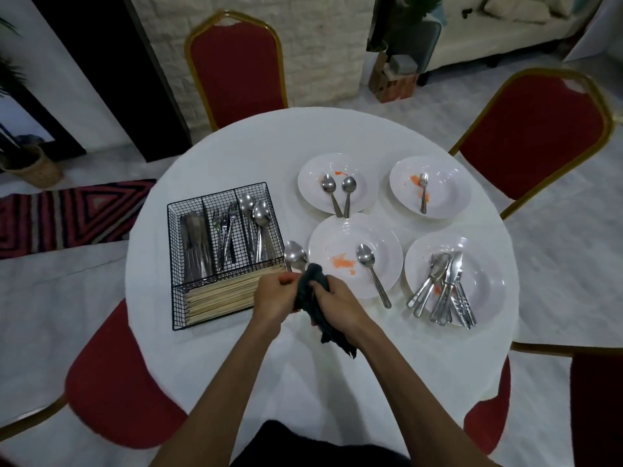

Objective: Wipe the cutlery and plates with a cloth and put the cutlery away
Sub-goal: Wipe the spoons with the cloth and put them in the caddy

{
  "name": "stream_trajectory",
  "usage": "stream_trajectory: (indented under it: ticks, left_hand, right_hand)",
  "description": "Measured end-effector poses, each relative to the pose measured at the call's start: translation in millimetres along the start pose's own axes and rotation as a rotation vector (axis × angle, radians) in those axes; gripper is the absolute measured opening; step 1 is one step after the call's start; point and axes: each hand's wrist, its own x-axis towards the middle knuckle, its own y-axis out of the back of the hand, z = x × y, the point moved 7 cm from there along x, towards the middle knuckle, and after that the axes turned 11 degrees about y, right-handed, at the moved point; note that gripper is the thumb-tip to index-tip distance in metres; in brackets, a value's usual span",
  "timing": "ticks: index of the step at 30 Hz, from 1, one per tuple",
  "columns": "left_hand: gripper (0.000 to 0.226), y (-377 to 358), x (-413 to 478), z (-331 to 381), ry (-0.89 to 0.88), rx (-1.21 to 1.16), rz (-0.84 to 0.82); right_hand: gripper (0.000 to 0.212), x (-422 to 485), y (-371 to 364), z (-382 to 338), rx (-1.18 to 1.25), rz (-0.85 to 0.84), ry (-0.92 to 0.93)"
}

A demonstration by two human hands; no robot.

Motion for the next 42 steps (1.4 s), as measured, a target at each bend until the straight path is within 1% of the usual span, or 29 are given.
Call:
stream_trajectory:
  ticks: [2, 4, 7, 10, 14, 17, 20, 24, 26, 27, 28, 29, 31, 32, 34, 37, 38, 40, 42]
  left_hand:
    - [0.011, 10.6, 11.9, 3.2, 0.017, -0.003, 0.045]
    - [0.009, 25.1, 31.2, 10.5, 0.047, -0.053, 0.103]
    - [0.014, 45.4, 72.4, 25.9, 0.092, -0.060, 0.234]
    - [0.023, 59.4, 112.1, 43.7, 0.065, 0.079, 0.322]
    - [0.029, 62.2, 157.3, 59.8, 0.006, 0.406, 0.379]
    - [0.028, 62.9, 182.6, 62.1, -0.019, 0.505, 0.377]
    - [0.027, 63.0, 185.3, 71.0, -0.059, 0.526, 0.419]
    - [0.023, 57.4, 162.1, 81.9, -0.092, 0.579, 0.495]
    - [0.018, 43.1, 134.5, 88.4, -0.182, 0.568, 0.561]
    - [0.018, 27.2, 118.1, 90.6, -0.243, 0.539, 0.544]
    - [0.019, 5.1, 100.9, 90.5, -0.282, 0.515, 0.480]
    - [0.019, -21.4, 86.7, 85.1, -0.285, 0.505, 0.379]
    - [0.020, -79.4, 69.1, 61.5, -0.200, 0.551, 0.160]
    - [0.020, -105.2, 63.7, 47.9, -0.156, 0.597, 0.077]
    - [0.019, -145.5, 51.5, 29.5, -0.106, 0.709, -0.022]
    - [0.007, -176.6, 40.0, 21.4, -0.102, 0.798, -0.062]
    - [0.009, -181.7, 40.0, 19.9, -0.105, 0.813, -0.050]
    - [0.022, -185.3, 41.4, 17.3, -0.085, 0.826, -0.017]
    - [0.026, -186.1, 43.9, 15.6, -0.054, 0.809, -0.007]
  right_hand:
    - [0.019, 10.0, -9.1, -2.1, -0.019, -0.074, -0.008]
    - [0.020, 19.3, -14.6, 1.2, -0.044, -0.126, -0.023]
    - [0.024, 32.9, -16.3, 8.9, -0.050, -0.136, -0.058]
    - [0.022, 35.2, -10.9, 16.2, -0.002, -0.096, -0.083]
    - [0.023, 41.9, 9.4, 26.2, 0.024, -0.028, -0.136]
    - [0.024, 45.1, 20.2, 29.1, 0.044, -0.003, -0.144]
    - [0.025, 46.8, 30.9, 29.1, 0.052, 0.021, -0.144]
    - [0.024, 46.1, 45.8, 29.8, 0.073, 0.055, -0.146]
    - [0.022, 42.0, 61.4, 31.0, 0.074, 0.114, -0.128]
    - [0.021, 40.2, 71.1, 33.2, 0.084, 0.160, -0.118]
    - [0.020, 38.2, 81.9, 36.3, 0.097, 0.217, -0.112]
    - [0.021, 35.9, 93.5, 39.4, 0.098, 0.277, -0.108]
    - [0.027, 29.5, 114.9, 45.0, 0.052, 0.374, -0.101]
    - [0.029, 25.0, 123.2, 47.2, 0.027, 0.394, -0.100]
    - [0.028, 14.3, 136.3, 49.0, 0.009, 0.418, -0.095]
    - [0.028, 1.0, 150.6, 53.2, 0.004, 0.443, -0.081]
    - [0.029, -2.8, 153.8, 53.4, 0.007, 0.441, -0.074]
    - [0.028, -8.1, 159.9, 54.7, 0.009, 0.439, -0.055]
    - [0.026, -11.6, 165.9, 57.6, 0.035, 0.431, -0.051]
